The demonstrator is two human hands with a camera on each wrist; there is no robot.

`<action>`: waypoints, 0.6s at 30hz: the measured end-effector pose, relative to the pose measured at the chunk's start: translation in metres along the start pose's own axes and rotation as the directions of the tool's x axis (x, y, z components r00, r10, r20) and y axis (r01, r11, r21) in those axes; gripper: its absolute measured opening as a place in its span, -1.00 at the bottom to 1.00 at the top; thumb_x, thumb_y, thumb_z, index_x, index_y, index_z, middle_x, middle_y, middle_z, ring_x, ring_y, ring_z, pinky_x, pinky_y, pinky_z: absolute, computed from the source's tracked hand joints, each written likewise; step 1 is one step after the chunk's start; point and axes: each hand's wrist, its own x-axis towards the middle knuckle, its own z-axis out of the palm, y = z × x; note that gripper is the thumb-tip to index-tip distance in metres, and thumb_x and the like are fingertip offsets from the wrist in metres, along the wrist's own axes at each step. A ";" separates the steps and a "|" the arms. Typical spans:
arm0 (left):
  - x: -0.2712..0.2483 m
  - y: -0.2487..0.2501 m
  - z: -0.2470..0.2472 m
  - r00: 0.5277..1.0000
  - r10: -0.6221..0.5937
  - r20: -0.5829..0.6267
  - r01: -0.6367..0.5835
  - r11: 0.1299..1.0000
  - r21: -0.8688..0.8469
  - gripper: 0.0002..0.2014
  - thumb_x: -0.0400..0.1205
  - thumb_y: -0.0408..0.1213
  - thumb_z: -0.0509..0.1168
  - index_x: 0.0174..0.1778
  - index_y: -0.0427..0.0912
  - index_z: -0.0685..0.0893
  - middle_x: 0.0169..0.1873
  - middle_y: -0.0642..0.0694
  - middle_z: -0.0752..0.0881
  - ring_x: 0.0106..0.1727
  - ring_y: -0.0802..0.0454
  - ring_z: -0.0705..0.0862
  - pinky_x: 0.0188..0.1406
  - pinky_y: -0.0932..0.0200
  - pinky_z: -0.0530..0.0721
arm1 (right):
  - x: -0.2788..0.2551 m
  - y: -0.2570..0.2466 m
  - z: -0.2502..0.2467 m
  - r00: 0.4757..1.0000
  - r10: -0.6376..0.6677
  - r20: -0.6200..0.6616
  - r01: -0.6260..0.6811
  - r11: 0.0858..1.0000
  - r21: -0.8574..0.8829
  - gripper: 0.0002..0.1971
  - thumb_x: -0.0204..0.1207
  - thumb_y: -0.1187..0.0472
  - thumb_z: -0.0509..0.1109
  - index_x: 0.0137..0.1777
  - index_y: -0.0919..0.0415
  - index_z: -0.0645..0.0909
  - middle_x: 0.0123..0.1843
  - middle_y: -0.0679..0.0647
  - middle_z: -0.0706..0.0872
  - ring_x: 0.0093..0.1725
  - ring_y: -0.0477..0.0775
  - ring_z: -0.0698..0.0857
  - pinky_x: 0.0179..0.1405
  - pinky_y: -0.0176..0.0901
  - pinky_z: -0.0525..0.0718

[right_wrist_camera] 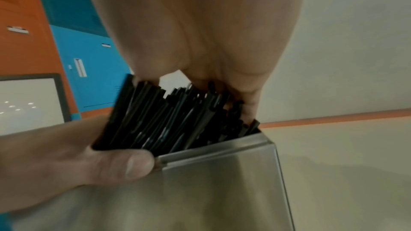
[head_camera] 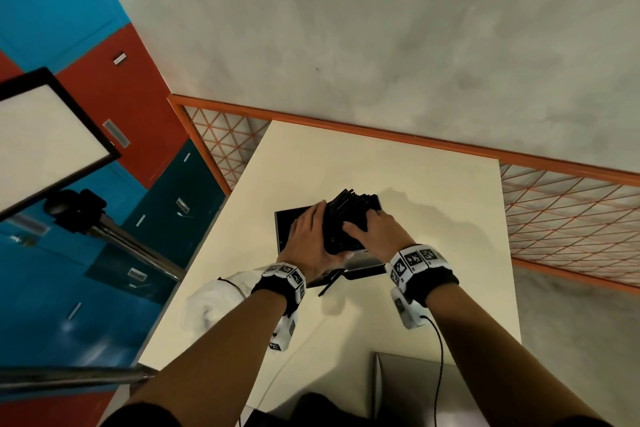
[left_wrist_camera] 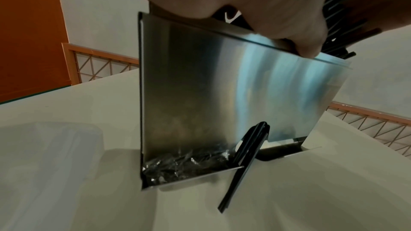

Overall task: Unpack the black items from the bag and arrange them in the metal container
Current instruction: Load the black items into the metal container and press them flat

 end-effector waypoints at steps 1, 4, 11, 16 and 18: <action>0.000 0.000 0.000 1.000 -0.001 0.001 0.001 1.000 0.000 0.20 0.34 0.45 0.35 0.74 -0.19 0.06 0.66 -0.13 0.29 0.68 -0.06 0.24 0.68 -0.17 0.27 | 0.001 0.000 -0.002 0.999 -0.012 0.042 0.013 1.000 -0.028 -0.28 0.56 -0.40 0.15 0.33 0.28 0.51 0.13 0.23 0.69 0.04 0.23 0.70 -0.03 0.00 0.65; 0.001 0.000 -0.001 1.000 -0.024 0.020 0.025 1.000 -0.015 0.21 0.34 0.47 0.33 0.76 -0.16 0.02 0.68 -0.11 0.26 0.69 -0.03 0.20 0.71 -0.14 0.22 | 0.004 -0.001 -0.007 0.990 -0.023 0.137 0.036 0.995 -0.092 -0.25 0.57 -0.43 0.09 0.36 0.26 0.45 0.03 0.24 0.73 -0.07 0.22 0.72 -0.07 0.05 0.69; 0.003 -0.001 0.001 0.999 -0.037 0.035 0.037 0.999 -0.010 0.24 0.32 0.51 0.31 0.77 -0.13 -0.02 0.69 -0.06 0.25 0.71 0.00 0.18 0.73 -0.10 0.19 | 0.019 -0.013 -0.018 0.977 -0.024 0.213 0.065 0.981 -0.185 -0.22 0.58 -0.44 0.00 0.50 0.21 0.38 0.08 0.21 0.72 -0.11 0.16 0.72 -0.02 0.04 0.72; 0.003 -0.001 0.001 0.999 -0.039 0.026 0.040 0.999 -0.026 0.24 0.31 0.51 0.31 0.77 -0.13 -0.02 0.69 -0.07 0.27 0.71 0.01 0.19 0.71 -0.11 0.23 | 0.021 -0.009 -0.020 0.955 -0.056 0.290 0.078 0.995 -0.062 -0.24 0.57 -0.45 0.05 0.46 0.18 0.43 0.12 0.17 0.75 -0.06 0.07 0.72 0.06 -0.04 0.70; 0.002 0.000 0.000 0.999 -0.039 0.020 0.040 0.998 -0.038 0.24 0.31 0.50 0.35 0.76 -0.12 -0.01 0.69 -0.06 0.27 0.70 0.01 0.21 0.70 -0.13 0.26 | 0.020 -0.005 -0.021 0.945 -0.100 0.311 0.101 0.995 0.014 -0.19 0.50 -0.53 0.04 0.46 0.10 0.50 0.20 0.10 0.75 0.06 0.03 0.73 0.20 -0.03 0.68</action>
